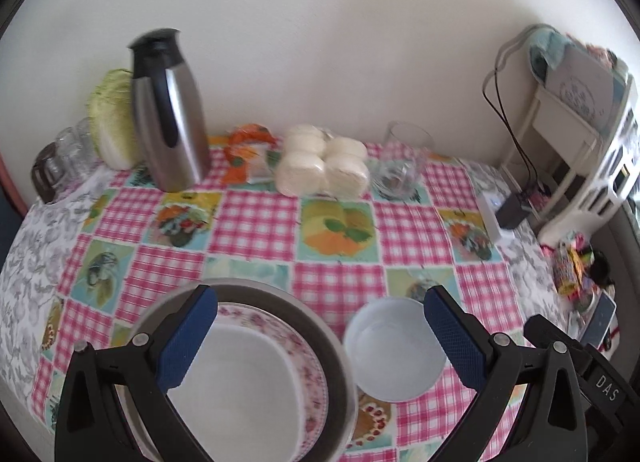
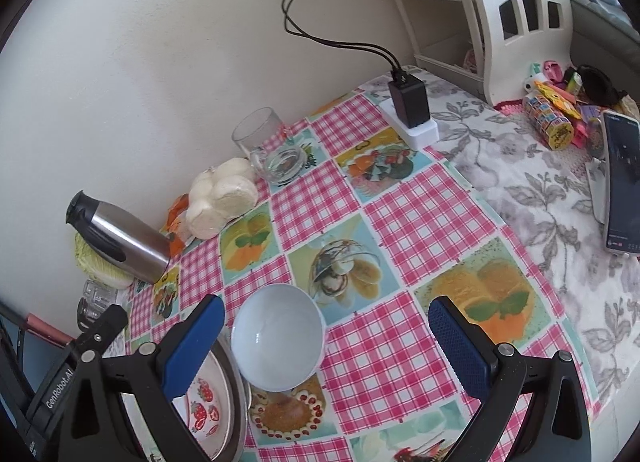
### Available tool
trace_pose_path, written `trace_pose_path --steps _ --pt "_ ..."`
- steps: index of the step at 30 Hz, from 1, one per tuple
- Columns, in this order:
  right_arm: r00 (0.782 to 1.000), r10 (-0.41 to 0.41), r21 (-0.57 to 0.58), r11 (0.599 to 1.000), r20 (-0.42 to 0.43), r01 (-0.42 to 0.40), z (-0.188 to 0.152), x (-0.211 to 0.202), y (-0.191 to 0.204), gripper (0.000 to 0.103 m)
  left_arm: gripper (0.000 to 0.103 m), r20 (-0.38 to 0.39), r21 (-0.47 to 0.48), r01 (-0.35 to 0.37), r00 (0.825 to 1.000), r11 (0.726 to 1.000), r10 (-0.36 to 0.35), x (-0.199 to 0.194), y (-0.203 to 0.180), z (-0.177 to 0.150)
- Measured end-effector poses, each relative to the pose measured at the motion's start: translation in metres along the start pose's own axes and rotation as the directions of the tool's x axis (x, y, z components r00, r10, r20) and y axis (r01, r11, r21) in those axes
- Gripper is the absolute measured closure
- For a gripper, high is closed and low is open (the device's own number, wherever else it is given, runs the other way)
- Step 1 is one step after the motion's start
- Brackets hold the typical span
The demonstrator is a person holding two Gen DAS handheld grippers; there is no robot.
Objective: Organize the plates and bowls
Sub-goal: 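Move both grippers toward the pale round bowl on the tablecloth, then close the left and right grippers on the rim of the round bowl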
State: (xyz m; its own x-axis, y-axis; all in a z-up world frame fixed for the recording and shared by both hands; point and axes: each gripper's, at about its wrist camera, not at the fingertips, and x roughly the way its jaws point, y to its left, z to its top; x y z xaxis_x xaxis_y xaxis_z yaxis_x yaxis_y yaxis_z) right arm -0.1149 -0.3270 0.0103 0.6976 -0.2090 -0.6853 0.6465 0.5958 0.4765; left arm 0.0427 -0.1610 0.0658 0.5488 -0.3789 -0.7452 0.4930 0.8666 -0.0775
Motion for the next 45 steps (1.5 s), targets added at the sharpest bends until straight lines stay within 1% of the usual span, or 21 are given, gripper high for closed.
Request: trace_pose_path --steps 3,5,8,12,16,18,19,22,23,25,27,30,32,33,37,39,40,42,43,45 --pt "1.000 -0.006 0.020 1.000 -0.031 0.007 0.001 0.011 -0.006 0.000 0.000 -0.057 0.059 -0.018 0.998 0.998 0.021 0.018 -0.017 0.000" --pt "0.998 0.000 0.035 0.999 -0.057 0.002 0.001 0.019 -0.010 0.000 0.000 -0.079 0.086 -0.024 0.996 0.996 0.031 0.028 -0.024 0.000" --pt "0.997 -0.018 0.040 0.999 -0.082 0.021 0.000 0.030 -0.013 0.000 0.000 -0.107 0.096 -0.020 0.994 0.995 0.030 0.041 -0.031 0.000" --pt "0.993 -0.059 0.039 0.997 -0.106 0.063 -0.002 0.045 -0.017 0.000 0.001 -0.128 0.117 -0.034 0.991 0.993 0.049 0.059 -0.035 0.004" --pt "0.987 -0.072 0.032 0.997 -0.146 0.077 -0.007 0.064 -0.018 0.000 0.003 -0.160 0.097 -0.031 0.986 0.995 0.046 0.075 -0.032 0.004" --pt "0.984 -0.075 0.036 0.996 -0.164 0.082 -0.009 0.070 -0.019 0.000 0.013 -0.172 0.098 -0.022 0.984 0.995 0.038 0.081 -0.032 0.004" --pt "0.982 -0.076 0.033 0.996 -0.171 0.083 -0.011 0.074 -0.019 0.000 0.020 -0.180 0.100 -0.020 0.983 0.995 0.038 0.084 -0.033 0.004" --pt "0.981 -0.082 0.005 0.996 -0.177 0.084 -0.014 0.079 -0.013 0.002 0.025 -0.199 0.105 -0.027 0.979 0.994 0.047 0.094 -0.035 0.001" --pt "0.980 -0.091 -0.004 0.996 -0.175 0.092 -0.014 0.081 -0.012 0.003 0.028 -0.210 0.101 -0.020 0.977 0.995 0.041 0.097 -0.034 0.001" --pt "0.981 -0.106 -0.016 0.994 -0.165 0.105 -0.015 0.083 -0.010 0.004 0.032 -0.224 0.095 -0.010 0.974 0.995 0.032 0.102 -0.034 -0.001" --pt "0.983 -0.114 -0.038 0.993 -0.145 0.110 -0.015 0.083 -0.007 0.009 0.034 -0.228 0.095 -0.013 0.973 0.995 0.034 0.104 -0.034 -0.001" --pt "0.984 -0.121 -0.051 0.992 -0.130 0.115 -0.014 0.084 -0.003 0.012 0.038 -0.237 0.093 -0.003 0.971 0.996 0.025 0.108 -0.034 -0.001" --pt "0.984 -0.115 -0.050 0.993 -0.137 0.109 -0.015 0.087 -0.002 0.017 0.042 -0.243 0.099 0.005 0.970 0.995 0.020 0.110 -0.035 -0.002" --pt "0.983 -0.111 -0.050 0.993 -0.145 0.105 -0.015 0.089 -0.001 0.021 0.043 -0.246 0.102 0.006 0.969 0.995 0.019 0.111 -0.036 -0.003" --pt "0.979 -0.101 -0.051 0.994 -0.179 0.094 -0.019 0.097 0.001 0.029 0.045 -0.257 0.113 0.020 0.966 0.993 0.009 0.116 -0.041 -0.006" --pt "0.977 -0.098 -0.052 0.995 -0.189 0.090 -0.021 0.100 0.001 0.036 0.047 -0.263 0.123 0.024 0.965 0.992 0.010 0.119 -0.044 -0.009" --pt "0.976 -0.098 -0.053 0.995 -0.194 0.089 -0.022 0.101 0.002 0.038 0.050 -0.267 0.128 0.025 0.964 0.991 0.011 0.120 -0.045 -0.010" --pt "0.975 -0.100 -0.054 0.994 -0.200 0.091 -0.024 0.103 0.002 0.046 0.054 -0.274 0.135 0.027 0.962 0.990 0.011 0.124 -0.047 -0.013" --pt "0.975 -0.099 -0.055 0.994 -0.201 0.089 -0.024 0.103 0.002 0.048 0.056 -0.279 0.137 0.029 0.960 0.990 0.010 0.125 -0.048 -0.014" --pt "0.974 -0.097 -0.056 0.995 -0.204 0.088 -0.025 0.105 0.003 0.058 0.060 -0.283 0.142 0.029 0.959 0.989 0.013 0.128 -0.048 -0.016"
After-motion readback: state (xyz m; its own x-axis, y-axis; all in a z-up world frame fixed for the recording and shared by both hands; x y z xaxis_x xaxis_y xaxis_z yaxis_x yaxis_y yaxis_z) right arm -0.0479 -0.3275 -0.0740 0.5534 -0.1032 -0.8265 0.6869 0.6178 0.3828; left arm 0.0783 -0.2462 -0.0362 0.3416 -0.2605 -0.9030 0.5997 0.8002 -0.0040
